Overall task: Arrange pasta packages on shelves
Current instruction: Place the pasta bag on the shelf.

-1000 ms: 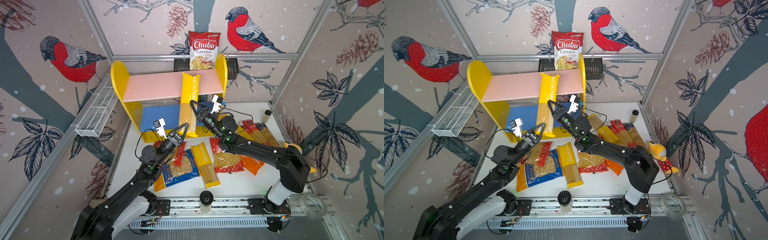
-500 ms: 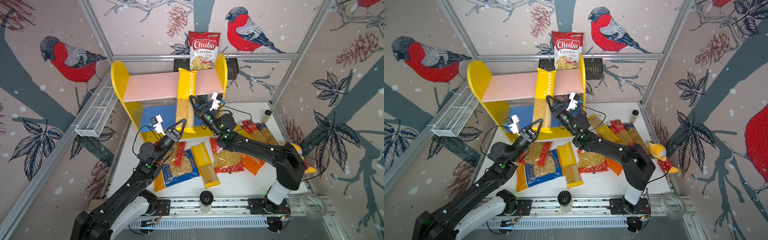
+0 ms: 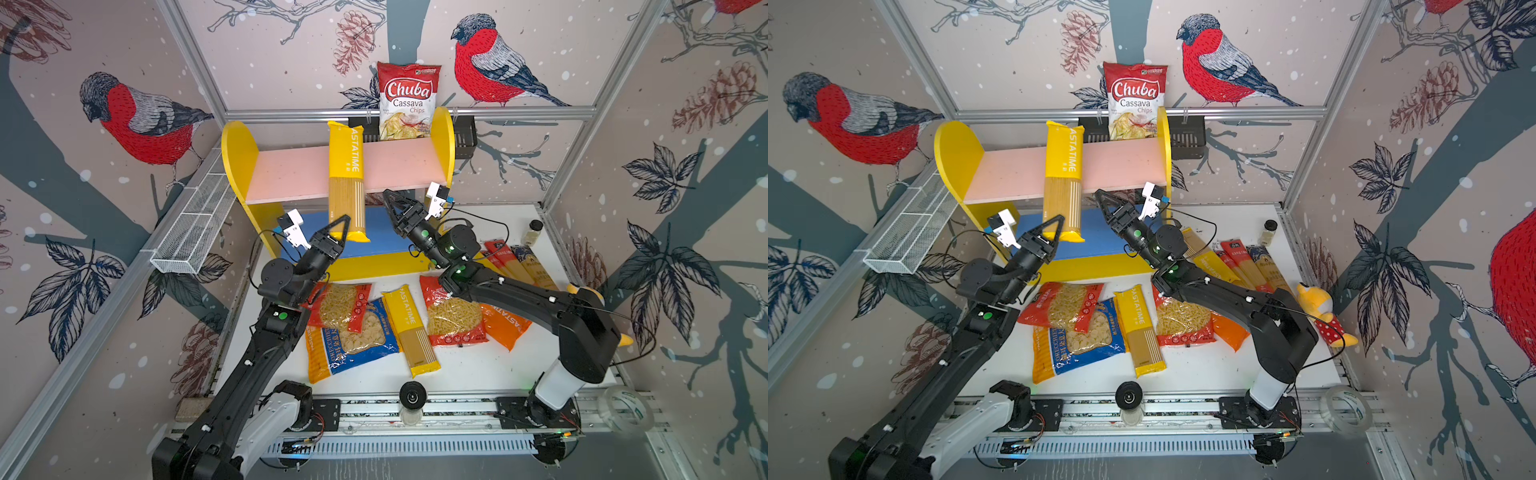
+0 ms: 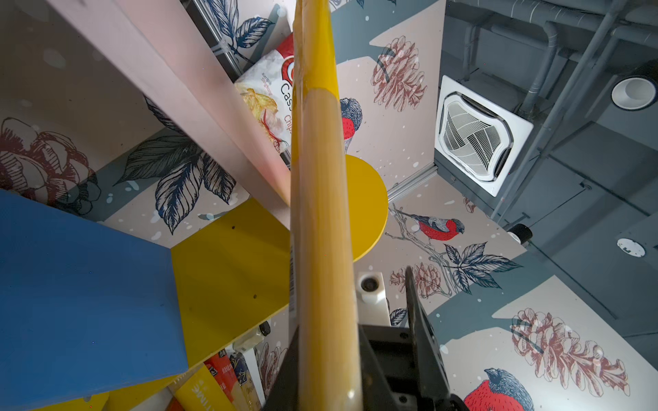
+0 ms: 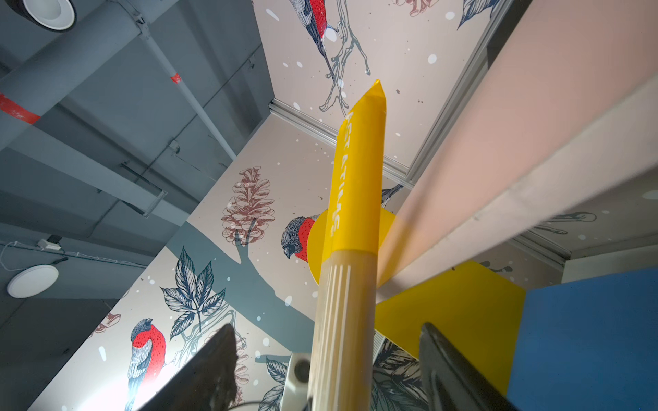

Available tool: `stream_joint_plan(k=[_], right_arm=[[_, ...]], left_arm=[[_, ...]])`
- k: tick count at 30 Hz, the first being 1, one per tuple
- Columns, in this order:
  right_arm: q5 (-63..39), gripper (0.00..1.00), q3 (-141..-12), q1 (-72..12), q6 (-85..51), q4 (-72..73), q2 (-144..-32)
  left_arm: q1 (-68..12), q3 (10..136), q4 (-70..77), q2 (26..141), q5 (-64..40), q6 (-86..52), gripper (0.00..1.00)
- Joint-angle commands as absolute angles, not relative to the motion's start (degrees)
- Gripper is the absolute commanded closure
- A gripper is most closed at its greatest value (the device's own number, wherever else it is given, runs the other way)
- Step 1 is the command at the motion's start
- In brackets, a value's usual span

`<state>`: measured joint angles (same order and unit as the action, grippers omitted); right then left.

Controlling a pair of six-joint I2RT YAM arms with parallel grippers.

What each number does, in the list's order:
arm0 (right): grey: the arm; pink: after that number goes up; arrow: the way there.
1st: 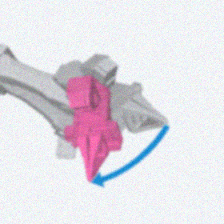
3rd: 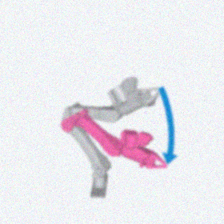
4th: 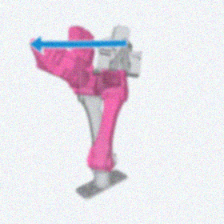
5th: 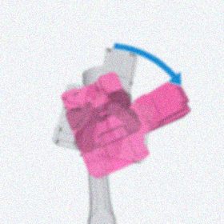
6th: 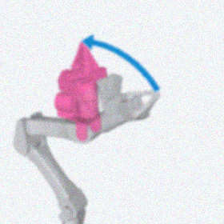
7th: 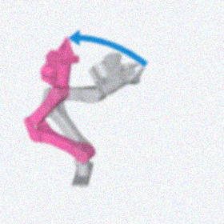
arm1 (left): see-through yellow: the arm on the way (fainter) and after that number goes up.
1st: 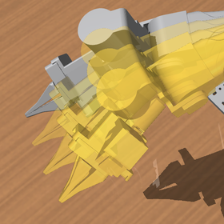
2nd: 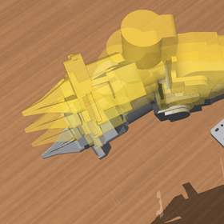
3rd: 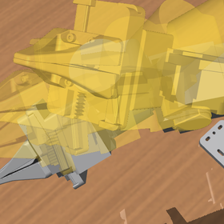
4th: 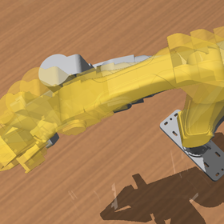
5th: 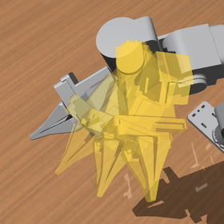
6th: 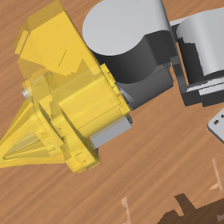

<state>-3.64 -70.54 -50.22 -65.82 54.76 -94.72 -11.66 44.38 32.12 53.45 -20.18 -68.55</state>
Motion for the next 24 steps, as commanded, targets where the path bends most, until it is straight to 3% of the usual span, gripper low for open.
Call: stream_joint_plan(k=[1, 6, 11, 19, 21, 24], right_arm=[[-5.3, 0.2, -68.9, -50.7, -60.4, 51.7, -91.4], [-3.1, 0.2, -62.6, -51.9, -55.3, 46.6, -86.2], [-0.4, 0.2, -57.1, -53.0, -52.9, 44.3, -82.5], [2.8, 0.21, -54.3, -54.7, -49.1, 42.2, -79.4], [3.0, 0.2, -53.9, -54.8, -48.8, 42.0, -79.0], [3.2, 0.2, -53.3, -55.0, -48.5, 41.8, -78.5]], left_arm=[[-4.7, 50.5, 33.6, 55.6, -29.5, -72.7, 1.0], [5.8, 61.2, 21.6, 59.8, -40.3, -72.7, 1.0], [14.7, 63.6, 20.7, 61.6, -47.2, -76.9, 1.0], [21.1, 64.7, 17.0, 62.7, -50.3, -77.1, 1.0], [22.6, 64.3, 17.0, 63.3, -50.2, -77.8, 0.92], [23.0, 63.6, 18.0, 63.1, -49.5, -78.5, 0.68]])
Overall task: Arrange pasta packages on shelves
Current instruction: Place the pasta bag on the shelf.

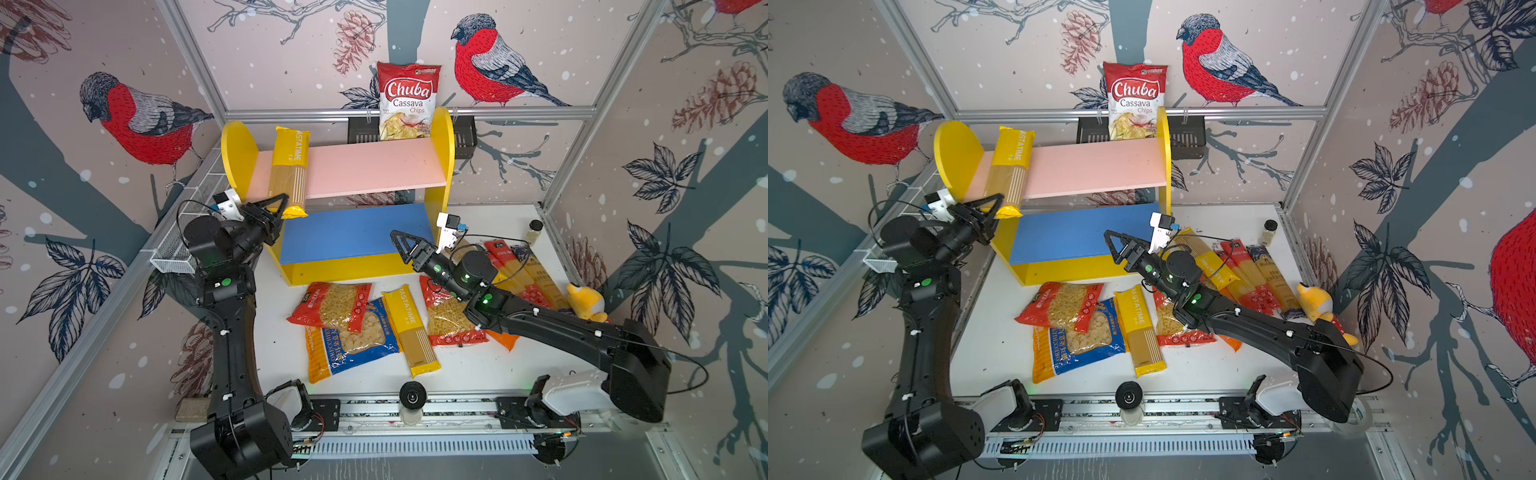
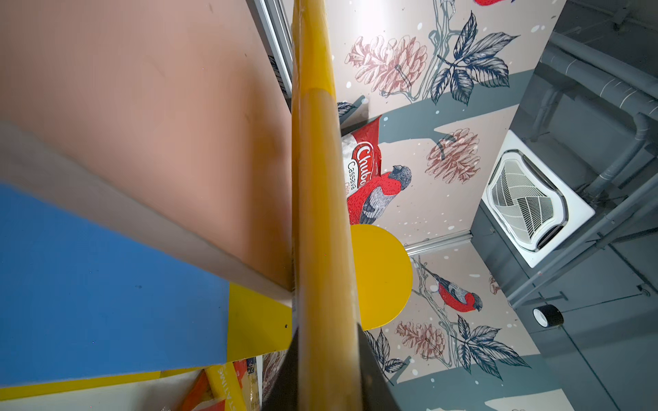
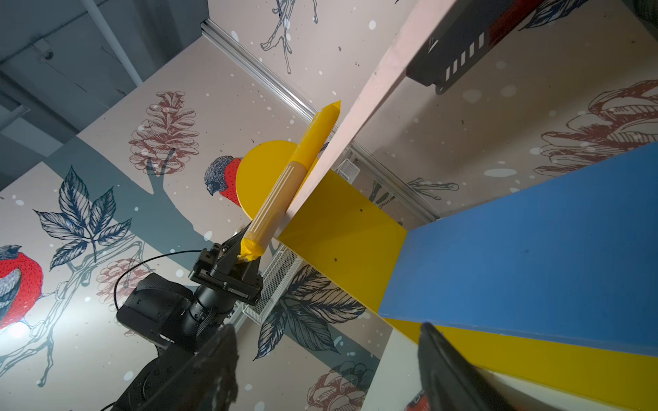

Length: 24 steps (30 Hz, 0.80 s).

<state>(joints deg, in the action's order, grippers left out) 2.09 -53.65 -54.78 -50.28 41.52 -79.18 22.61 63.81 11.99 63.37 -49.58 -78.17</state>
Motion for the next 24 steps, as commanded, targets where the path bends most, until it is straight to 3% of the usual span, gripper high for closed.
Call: stream_joint_plan(k=[1, 5, 13, 18, 24], right_arm=[[3.4, 0.21, -53.2, -55.0, -48.5, 41.8, -78.3], [3.6, 0.2, -52.5, -55.1, -48.4, 41.8, -78.0], [3.6, 0.21, -52.3, -55.5, -48.7, 41.8, -78.2], [3.8, 0.21, -53.1, -56.3, -48.4, 41.4, -78.9], [4.5, 0.21, -54.5, -57.9, -47.7, 40.5, -79.6]], left_arm=[[23.1, 63.1, 18.4, 62.7, -49.3, -78.8, 0.64], [23.6, 60.3, 20.8, 60.7, -48.5, -80.5, 0.52], [23.2, 55.9, 19.4, 54.4, -45.1, -79.2, 0.15], [20.5, 50.4, 20.8, 52.2, -42.2, -79.5, 0.16], [13.8, 54.9, 16.8, 53.7, -35.7, -73.0, 0.22]])
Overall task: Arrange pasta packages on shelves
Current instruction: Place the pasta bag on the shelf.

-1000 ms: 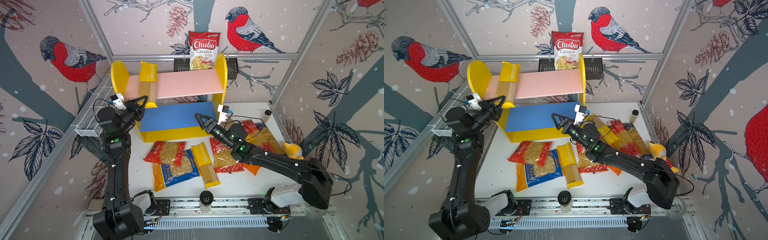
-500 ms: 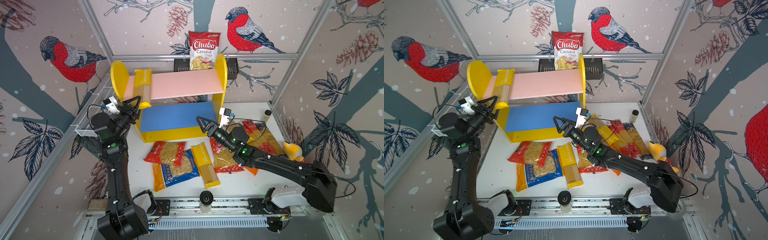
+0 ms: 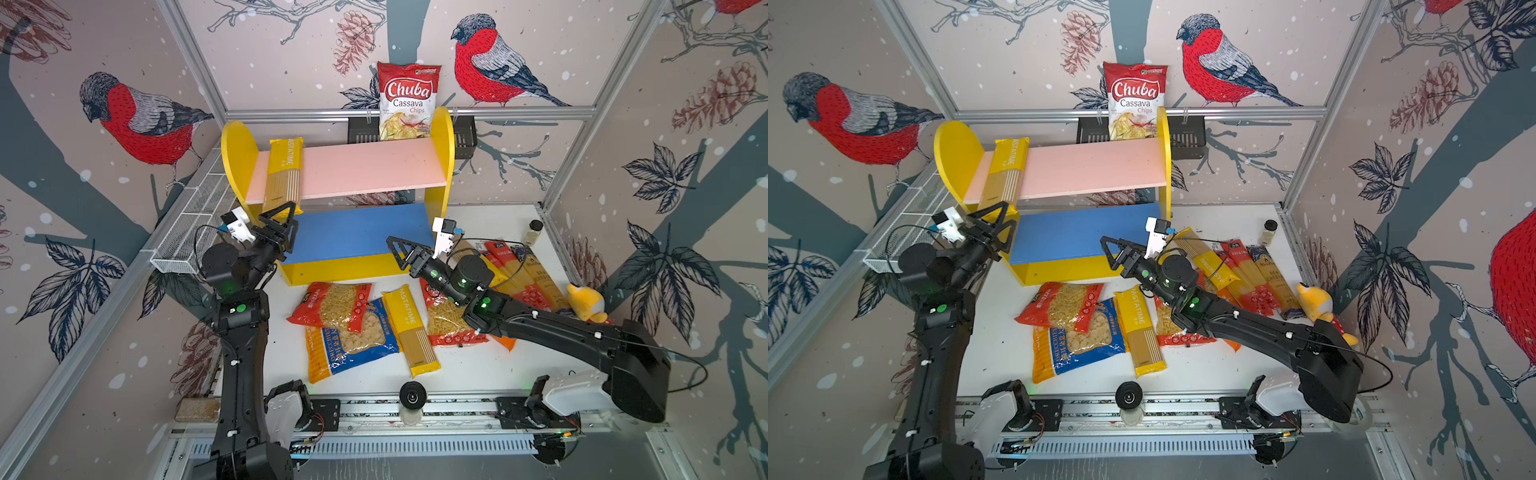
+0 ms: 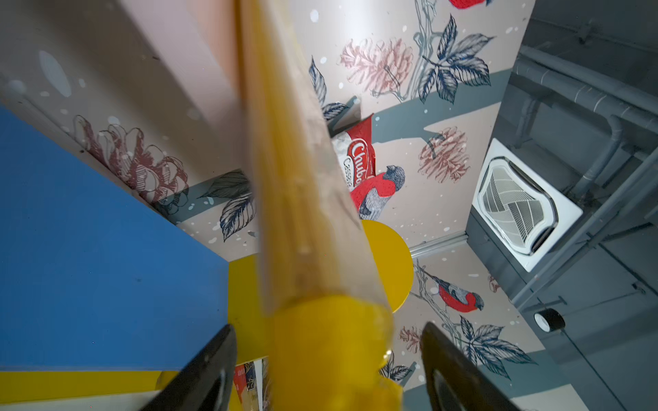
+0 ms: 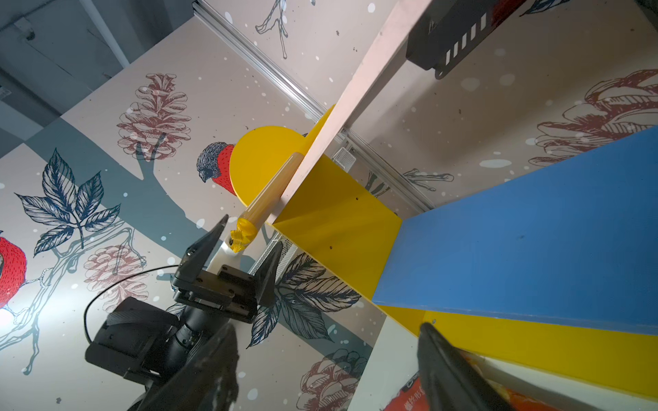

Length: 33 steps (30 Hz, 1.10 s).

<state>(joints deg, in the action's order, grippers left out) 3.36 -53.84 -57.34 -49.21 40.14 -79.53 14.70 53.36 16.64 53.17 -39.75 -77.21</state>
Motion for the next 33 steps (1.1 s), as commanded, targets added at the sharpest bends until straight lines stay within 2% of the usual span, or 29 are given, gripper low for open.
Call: stream_joint_plan(k=[1, 4, 6, 8, 9, 12, 15, 20, 26, 33], right_arm=[[4.7, 0.21, -54.5, -58.1, -47.6, 40.5, -79.6], [5.3, 0.21, -54.6, -58.6, -47.4, 40.1, -79.7], [5.5, 0.21, -54.9, -58.8, -47.4, 39.7, -79.8], [5.7, 0.21, -55.0, -58.9, -47.2, 39.4, -79.8], [5.7, 0.21, -55.1, -59.0, -47.1, 39.2, -79.8], [6.1, 0.21, -55.0, -59.0, -46.8, 38.8, -79.6], [6.2, 0.21, -54.8, -59.0, -46.6, 38.7, -79.6], [6.4, 0.21, -54.3, -59.1, -46.1, 38.4, -79.2], [7.4, 0.21, -53.1, -59.0, -45.1, 38.2, -78.0], [8.0, 0.21, -51.9, -59.0, -44.7, 38.4, -77.0]], left_arm=[[13.8, 54.9, 16.7, 54.1, -35.2, -72.8, 0.24], [13.8, 55.7, 17.3, 56.0, -34.8, -72.6, 0.3], [13.8, 56.7, 17.1, 57.0, -34.6, -72.2, 0.38], [13.8, 56.9, 15.7, 57.2, -33.6, -71.2, 0.49], [13.8, 58.8, 14.2, 57.0, -33.0, -70.5, 0.59], [14.0, 60.9, 8.9, 56.0, -30.7, -68.0, 0.79], [16.3, 62.9, 6.1, 55.9, -31.5, -67.5, 0.9], [23.7, 62.6, 7.9, 56.7, -37.8, -71.6, 0.97], [25.4, 66.3, 13.8, 62.5, -47.3, -74.3, 0.97], [25.4, 65.4, 15.4, 63.1, -45.8, -74.7, 0.97]])
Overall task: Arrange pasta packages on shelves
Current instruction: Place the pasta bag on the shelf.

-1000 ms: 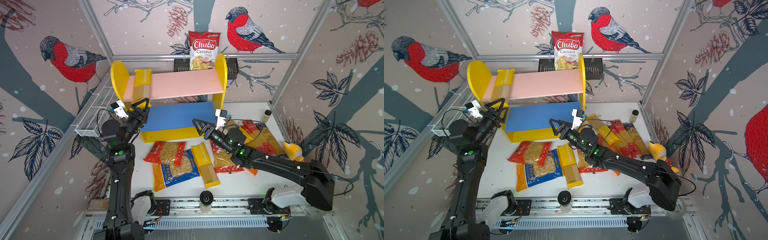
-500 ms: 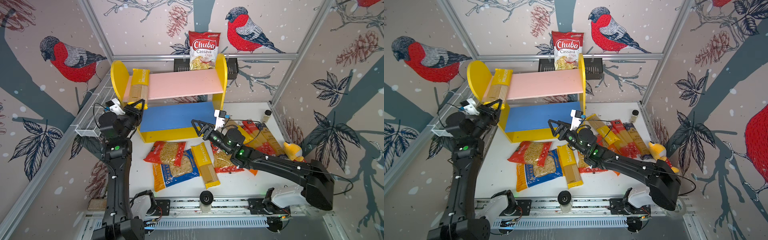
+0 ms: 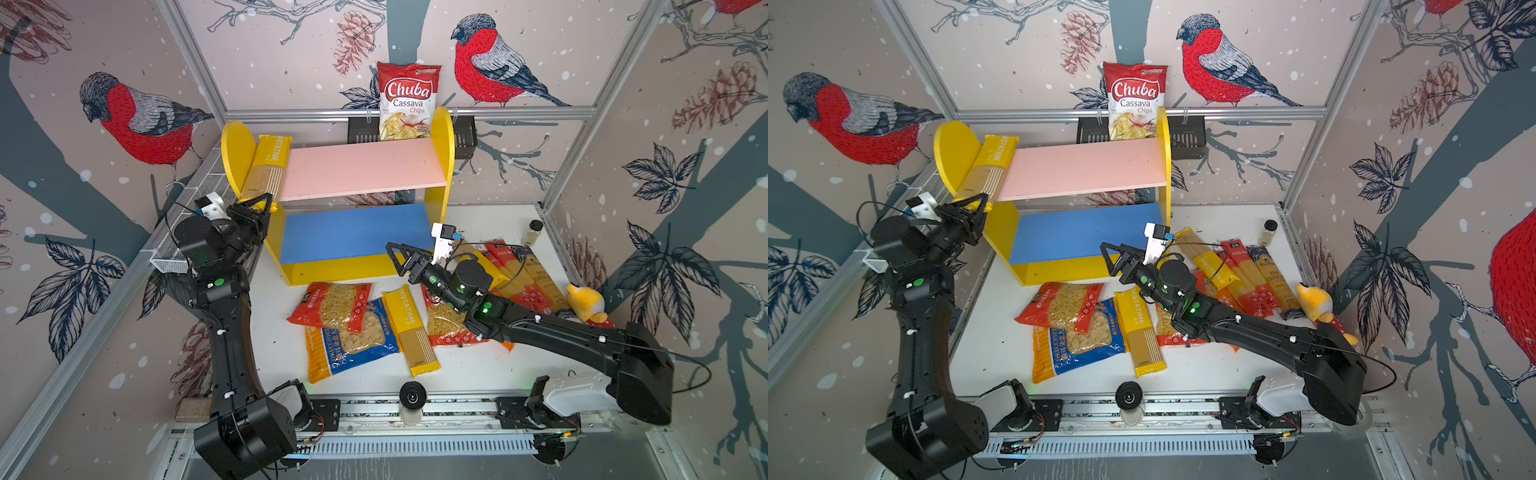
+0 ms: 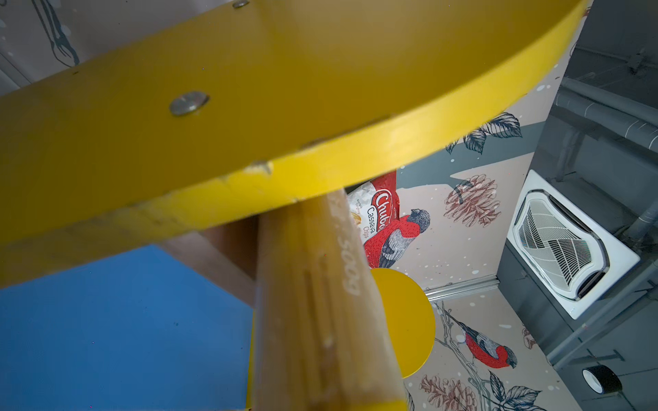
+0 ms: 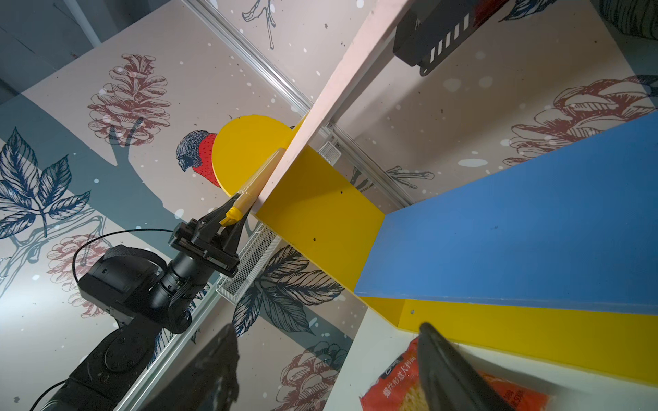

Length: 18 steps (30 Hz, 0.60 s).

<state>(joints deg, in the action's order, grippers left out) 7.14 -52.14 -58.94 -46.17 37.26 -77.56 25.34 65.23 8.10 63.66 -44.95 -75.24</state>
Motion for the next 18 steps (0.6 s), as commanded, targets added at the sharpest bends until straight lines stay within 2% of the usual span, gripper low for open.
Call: stream_joint_plan(k=[1, 5, 11, 15, 18], right_arm=[[8.1, 0.21, -51.8, -59.0, -44.7, 38.4, -76.9], [8.3, 0.21, -51.7, -59.0, -44.3, 38.3, -76.7], [8.3, 0.21, -51.1, -59.0, -44.5, 37.9, -76.5], [8.2, 0.21, -50.5, -59.0, -44.6, 37.1, -76.4], [7.9, 0.21, -49.8, -59.0, -44.5, 35.2, -76.4]], left_arm=[[25.4, 65.2, 15.4, 63.1, -45.8, -74.9, 0.96], [25.4, 64.0, 17.0, 62.6, -45.4, -75.5, 0.88], [25.4, 61.6, 14.7, 59.5, -44.8, -73.6, 0.47], [25.5, 59.6, 11.8, 56.4, -44.3, -71.2, 0.31], [25.3, 59.6, 4.5, 53.3, -43.1, -65.2, 0.23]])
